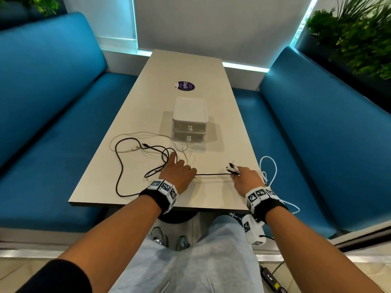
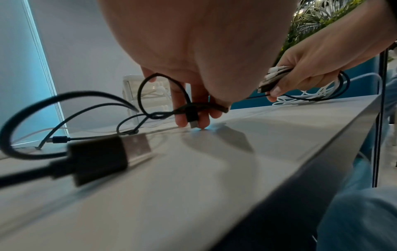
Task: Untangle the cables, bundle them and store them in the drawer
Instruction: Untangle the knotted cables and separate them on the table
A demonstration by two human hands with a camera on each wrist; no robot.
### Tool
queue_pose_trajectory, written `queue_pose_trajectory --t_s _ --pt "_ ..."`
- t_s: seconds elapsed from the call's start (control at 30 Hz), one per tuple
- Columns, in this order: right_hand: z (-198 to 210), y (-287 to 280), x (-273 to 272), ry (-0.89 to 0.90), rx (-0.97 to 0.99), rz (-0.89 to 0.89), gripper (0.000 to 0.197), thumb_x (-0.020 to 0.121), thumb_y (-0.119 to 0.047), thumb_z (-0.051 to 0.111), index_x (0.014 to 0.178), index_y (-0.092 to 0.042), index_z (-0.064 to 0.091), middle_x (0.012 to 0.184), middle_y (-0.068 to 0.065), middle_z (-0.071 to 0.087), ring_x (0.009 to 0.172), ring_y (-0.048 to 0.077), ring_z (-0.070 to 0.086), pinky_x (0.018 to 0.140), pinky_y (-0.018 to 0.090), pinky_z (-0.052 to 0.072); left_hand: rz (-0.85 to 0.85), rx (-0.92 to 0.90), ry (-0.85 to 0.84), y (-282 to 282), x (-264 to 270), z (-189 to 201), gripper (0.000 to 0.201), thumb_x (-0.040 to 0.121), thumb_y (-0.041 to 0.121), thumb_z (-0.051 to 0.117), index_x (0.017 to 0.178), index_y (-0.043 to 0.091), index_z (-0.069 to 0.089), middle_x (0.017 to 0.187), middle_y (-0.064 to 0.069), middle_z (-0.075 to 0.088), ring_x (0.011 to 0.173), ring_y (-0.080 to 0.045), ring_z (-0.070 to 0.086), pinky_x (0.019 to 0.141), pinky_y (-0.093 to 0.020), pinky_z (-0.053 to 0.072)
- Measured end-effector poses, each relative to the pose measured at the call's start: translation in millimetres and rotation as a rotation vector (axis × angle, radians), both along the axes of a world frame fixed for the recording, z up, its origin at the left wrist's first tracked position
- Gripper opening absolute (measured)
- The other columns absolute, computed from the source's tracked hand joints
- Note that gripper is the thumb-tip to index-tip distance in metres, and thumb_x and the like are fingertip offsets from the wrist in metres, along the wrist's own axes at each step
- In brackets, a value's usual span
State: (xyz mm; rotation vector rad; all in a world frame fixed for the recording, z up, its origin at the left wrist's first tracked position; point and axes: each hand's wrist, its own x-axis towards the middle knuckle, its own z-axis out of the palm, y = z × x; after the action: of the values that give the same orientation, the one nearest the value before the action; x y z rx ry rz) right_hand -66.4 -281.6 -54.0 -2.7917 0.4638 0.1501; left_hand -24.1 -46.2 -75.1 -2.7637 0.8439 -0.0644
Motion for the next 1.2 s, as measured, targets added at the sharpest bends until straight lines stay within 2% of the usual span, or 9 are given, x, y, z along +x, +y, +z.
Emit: queue_pose_trajectory --t_s 0.1,0.23,0.37,0.47,0.6,0.73,0.93,1.03,1.2 --pt "3 8 -2 -0.032 -0.050 -0.033 0.033 0.102 -0.035 0.041 0.116 -0.011 0.058 0.110 0.015 0.067 0.103 0.036 0.061 0.072 0.033 0.036 0.007 -0.008 0.017 -8 -7 4 0.022 0.091 0.019 0.044 0.103 0.026 0.061 0.093 0.006 0.070 0.106 -0.025 0.057 0.110 -0.057 0.007" --pt "11 21 -2 -0.165 0.037 -0.061 0.040 0.103 -0.038 0.035 0.112 -0.005 0.054 0.104 0.021 0.064 0.094 0.041 0.060 0.067 0.034 0.034 0.006 -0.009 0.039 -9 -11 5 0.022 0.087 0.018 0.041 0.096 0.022 0.061 0.088 0.002 0.070 0.105 -0.025 0.056 0.112 -0.055 0.006" --pt "14 37 5 -0.290 0.265 -0.023 0.032 0.101 -0.034 0.041 0.107 -0.009 0.060 0.099 0.020 0.067 0.093 0.041 0.060 0.070 0.037 0.044 0.006 0.006 0.065 -10 -13 9 0.018 0.087 0.018 0.043 0.094 0.021 0.060 0.087 0.001 0.070 0.104 -0.026 0.056 0.112 -0.054 0.009" --pt "12 55 7 -0.276 0.318 0.144 0.025 0.099 -0.028 0.047 0.105 -0.013 0.066 0.101 0.015 0.070 0.095 0.036 0.061 0.077 0.040 0.049 -0.021 0.017 0.073 -17 -17 14 0.021 0.087 0.017 0.043 0.099 0.020 0.060 0.091 -0.001 0.071 0.105 -0.027 0.056 0.112 -0.055 0.012" --pt "-4 67 1 -0.161 0.242 0.331 0.026 0.097 -0.028 0.049 0.106 -0.011 0.066 0.102 0.018 0.069 0.097 0.039 0.062 0.076 0.037 0.048 -0.071 0.003 0.040 -22 -19 16 0.032 0.088 0.011 0.043 0.113 0.018 0.062 0.101 0.000 0.070 0.110 -0.023 0.056 0.114 -0.053 0.012" --pt "-10 61 2 -0.092 0.217 0.308 0.029 0.099 -0.029 0.050 0.108 -0.008 0.066 0.107 0.019 0.069 0.101 0.039 0.060 0.070 0.031 0.035 -0.107 -0.020 0.016 -20 -18 16 0.034 0.087 0.004 0.044 0.114 0.018 0.061 0.104 0.002 0.068 0.114 -0.022 0.053 0.116 -0.050 0.009" --pt "-5 49 4 -0.036 0.133 0.377 0.024 0.099 -0.030 0.049 0.111 -0.015 0.063 0.102 0.014 0.071 0.096 0.037 0.062 0.078 0.040 0.049 -0.114 -0.026 0.004 -18 -20 12 0.025 0.092 0.014 0.043 0.106 0.020 0.062 0.096 0.001 0.068 0.107 -0.026 0.055 0.110 -0.053 0.016" --pt "-3 33 4 -0.012 0.042 0.330 0.024 0.098 -0.036 0.048 0.109 -0.020 0.061 0.099 0.014 0.070 0.093 0.036 0.062 0.079 0.041 0.052 -0.107 -0.049 -0.024 -10 -17 7 0.022 0.098 0.023 0.040 0.104 0.018 0.061 0.096 0.001 0.067 0.105 -0.027 0.055 0.107 -0.054 0.019" --pt "0 -3 -1 0.006 -0.094 0.167 0.026 0.100 -0.035 0.043 0.107 -0.016 0.059 0.095 0.013 0.066 0.086 0.034 0.063 0.070 0.035 0.050 -0.006 -0.041 -0.001 1 -10 3 0.027 0.091 0.012 0.043 0.113 0.020 0.058 0.109 0.001 0.063 0.115 -0.025 0.050 0.112 -0.055 0.014"
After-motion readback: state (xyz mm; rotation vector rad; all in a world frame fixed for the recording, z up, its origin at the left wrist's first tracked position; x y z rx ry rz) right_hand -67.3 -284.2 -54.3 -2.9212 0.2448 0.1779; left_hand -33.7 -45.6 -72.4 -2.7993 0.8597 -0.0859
